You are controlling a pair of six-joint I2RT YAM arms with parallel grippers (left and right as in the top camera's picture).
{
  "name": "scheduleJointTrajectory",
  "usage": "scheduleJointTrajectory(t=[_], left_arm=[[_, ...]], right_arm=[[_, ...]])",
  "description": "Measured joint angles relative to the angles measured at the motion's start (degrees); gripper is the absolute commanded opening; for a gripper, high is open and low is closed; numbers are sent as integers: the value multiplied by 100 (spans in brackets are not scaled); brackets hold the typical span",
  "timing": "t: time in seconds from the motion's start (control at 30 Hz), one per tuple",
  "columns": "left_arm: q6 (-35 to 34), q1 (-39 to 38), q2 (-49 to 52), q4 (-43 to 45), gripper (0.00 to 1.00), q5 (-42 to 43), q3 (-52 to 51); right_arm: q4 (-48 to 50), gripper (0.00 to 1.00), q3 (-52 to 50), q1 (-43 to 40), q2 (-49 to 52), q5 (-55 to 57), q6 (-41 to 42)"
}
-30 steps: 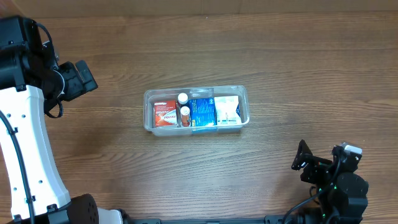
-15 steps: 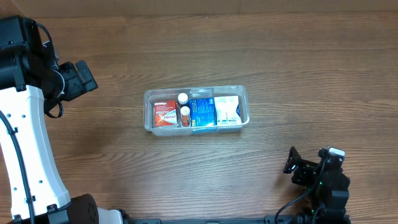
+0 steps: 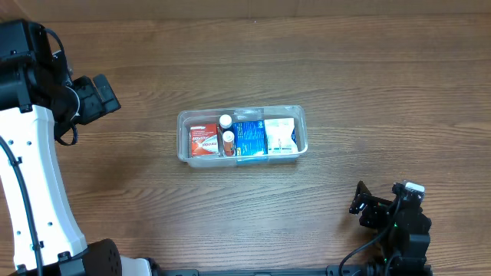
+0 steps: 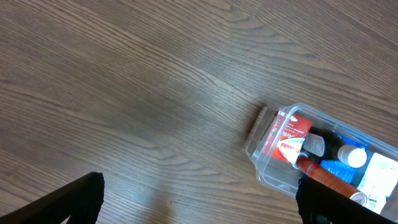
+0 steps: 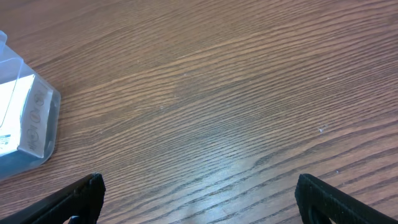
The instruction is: Pack container
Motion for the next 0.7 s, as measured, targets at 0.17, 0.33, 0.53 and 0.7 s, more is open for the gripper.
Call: scheduleJointTrajectory(t=[0.17, 0.33, 0.53, 0.7], left_arm=[[0, 0, 0, 0, 100, 0, 0], [13, 0, 0, 0, 100, -55, 0], [809, -330, -940, 2262, 100, -581, -855], [1762, -1014, -3458, 4153, 100, -487, -3174]], right_arm=[[-4, 100, 0, -2, 0, -2, 0], [2, 100, 0, 0, 2, -2, 0], [7, 100, -2, -2, -4, -2, 2], [15, 100, -2, -2, -9, -44, -2]])
